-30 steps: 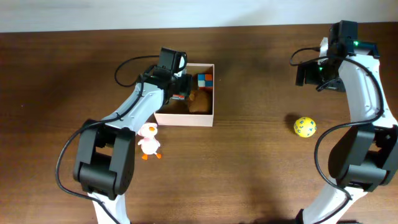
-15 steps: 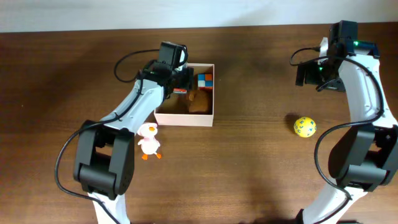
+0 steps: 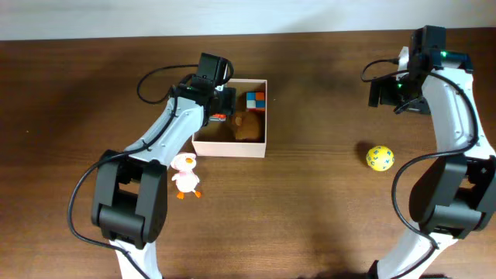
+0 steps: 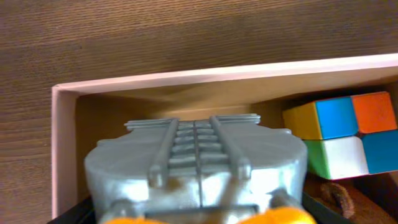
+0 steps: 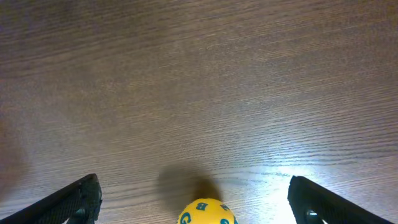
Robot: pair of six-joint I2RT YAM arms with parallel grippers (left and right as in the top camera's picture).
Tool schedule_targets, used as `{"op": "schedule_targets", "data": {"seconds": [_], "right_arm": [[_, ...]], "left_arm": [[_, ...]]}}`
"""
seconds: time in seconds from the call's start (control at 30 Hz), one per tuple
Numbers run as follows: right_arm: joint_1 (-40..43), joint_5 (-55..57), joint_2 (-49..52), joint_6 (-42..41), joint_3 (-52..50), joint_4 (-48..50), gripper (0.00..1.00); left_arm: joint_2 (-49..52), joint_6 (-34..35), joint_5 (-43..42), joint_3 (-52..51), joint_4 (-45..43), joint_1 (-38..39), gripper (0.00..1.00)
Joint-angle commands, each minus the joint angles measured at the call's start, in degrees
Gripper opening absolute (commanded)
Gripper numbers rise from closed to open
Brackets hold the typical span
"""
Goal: Pack container
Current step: 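Lower the fire truck into the box's left side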
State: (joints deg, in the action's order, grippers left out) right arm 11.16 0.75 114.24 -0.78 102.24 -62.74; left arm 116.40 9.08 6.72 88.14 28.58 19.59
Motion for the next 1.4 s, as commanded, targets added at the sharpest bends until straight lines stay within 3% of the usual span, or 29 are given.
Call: {"op": "schedule_targets", "data": {"seconds": [0.0,0.1,0.23,0.6,0.8,0.97,1.1,1.37], "right_arm": [[-0.3,-0.3,-1.3,0.4,1.1,0.0,0.99],[-0.3,-0.3,-1.3,0.3,1.1,0.0,0.99],[-0.3,-0.3,-1.3,0.3,1.1,0.0,0.99],[-0.3,-0.3,-1.3,0.3,1.1,0.0,0.99],[-0.3,-0.3,-1.3,0.3,1.1,0.0,0.99],[-0.3,-0.3,-1.3,0.4,1.1,0.0,0.99],[-0.3,-0.3,-1.3,0.3,1.1,0.0,0.99],[-0.3,-0.3,-1.3,0.4,1.1,0.0,0.99]], "left_arm": [[0.3,0.5,1.7,1.2,0.2,-0.1,0.70],[0.3,0.5,1.7,1.2,0.2,-0.1,0.77],[0.3,0.5,1.7,1.2,0.2,-0.1,0.79],[0.2,-1.0,6.6,4.8,0.0,-0.1,0.79],[0.2,-1.0,2.1,12.6,4.5,2.2,0.61],[0.3,-1.0,-2.5,13.6,8.5,4.9,0.36],[0.4,-1.5,-2.4,13.5,13.6,6.4,0.29],[1.0,-3.4,1.6,13.1,17.5,6.2,0.29]]}}
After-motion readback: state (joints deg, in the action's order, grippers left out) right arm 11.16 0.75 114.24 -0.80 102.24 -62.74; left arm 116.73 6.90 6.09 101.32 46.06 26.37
